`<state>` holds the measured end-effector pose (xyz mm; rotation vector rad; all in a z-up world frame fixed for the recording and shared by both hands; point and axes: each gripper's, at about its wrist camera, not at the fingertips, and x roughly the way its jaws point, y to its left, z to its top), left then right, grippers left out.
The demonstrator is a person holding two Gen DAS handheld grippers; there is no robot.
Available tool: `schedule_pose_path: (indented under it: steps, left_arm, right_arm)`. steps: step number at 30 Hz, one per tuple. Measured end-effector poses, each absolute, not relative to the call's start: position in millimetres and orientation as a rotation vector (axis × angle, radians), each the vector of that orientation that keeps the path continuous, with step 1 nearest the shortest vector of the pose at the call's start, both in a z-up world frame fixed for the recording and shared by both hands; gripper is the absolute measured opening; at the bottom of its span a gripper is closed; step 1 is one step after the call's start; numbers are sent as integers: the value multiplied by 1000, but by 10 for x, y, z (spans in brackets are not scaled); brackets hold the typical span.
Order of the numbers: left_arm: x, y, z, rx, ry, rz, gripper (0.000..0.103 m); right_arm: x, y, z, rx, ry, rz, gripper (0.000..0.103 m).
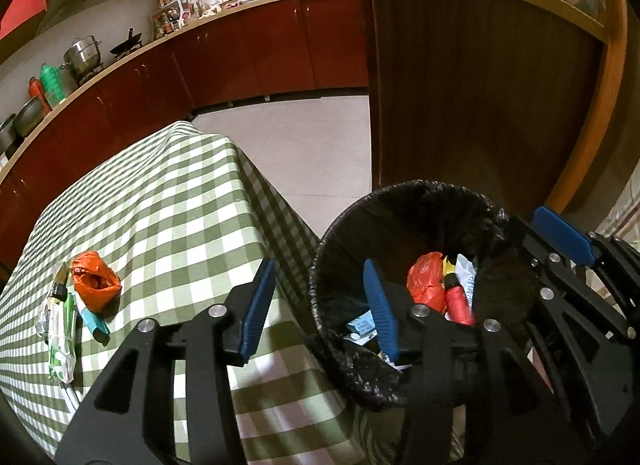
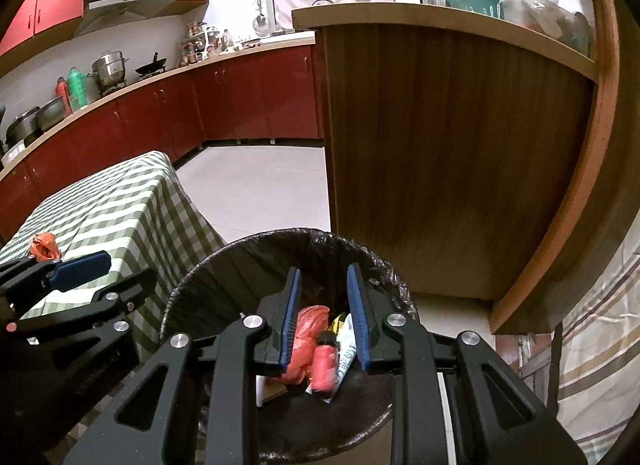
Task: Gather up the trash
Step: 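Open the left tool over the bin to drop the white tube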
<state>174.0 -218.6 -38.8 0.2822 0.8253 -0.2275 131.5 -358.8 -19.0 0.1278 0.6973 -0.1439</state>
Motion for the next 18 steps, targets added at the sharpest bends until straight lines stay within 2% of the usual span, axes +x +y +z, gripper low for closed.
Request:
schedule_pose_path:
  steps: [9, 12, 18]
  left_arm:
    - [1680, -1937, -294, 262, 826, -207, 45]
    - [1638, -1810, -250, 252, 824, -192, 45]
    - [1520, -1501, -165, 239, 816, -153, 46]
  right_arm:
    - [1253, -3488, -128, 124, 694, -140, 25]
    - [1235, -3419, -93, 121, 690, -129, 30]
    - [1178, -3181, -31, 109, 686, -89, 31]
